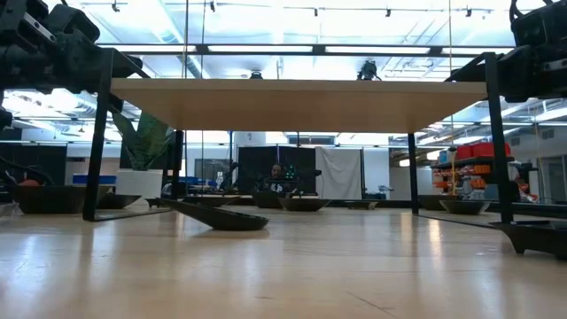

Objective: Pick & Place Mini shaped plates

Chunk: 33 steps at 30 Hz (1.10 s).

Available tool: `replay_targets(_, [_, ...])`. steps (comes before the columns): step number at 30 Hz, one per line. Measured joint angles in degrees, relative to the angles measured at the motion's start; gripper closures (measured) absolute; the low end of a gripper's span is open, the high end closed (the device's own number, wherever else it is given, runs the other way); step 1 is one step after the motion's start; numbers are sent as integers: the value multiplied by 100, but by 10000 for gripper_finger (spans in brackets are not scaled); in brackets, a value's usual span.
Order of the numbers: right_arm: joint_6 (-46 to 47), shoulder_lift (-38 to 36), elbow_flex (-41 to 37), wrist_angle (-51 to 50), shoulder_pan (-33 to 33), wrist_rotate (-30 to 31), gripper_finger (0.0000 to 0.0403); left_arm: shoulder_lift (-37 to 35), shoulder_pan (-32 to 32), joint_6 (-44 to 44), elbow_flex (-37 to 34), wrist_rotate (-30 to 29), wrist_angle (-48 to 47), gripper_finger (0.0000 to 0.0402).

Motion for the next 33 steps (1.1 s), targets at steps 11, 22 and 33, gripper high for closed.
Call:
replay_targets(11, [0, 0, 0, 2, 0, 0, 392, 0, 1, 0, 1, 0, 2, 387])
replay_targets(22, [0, 0, 0, 2, -2, 0, 392, 1, 1, 0, -1, 0, 2, 387])
replay_targets(33, [555, 22, 33, 320, -2, 0, 392, 0, 0, 1, 1, 0, 1, 387])
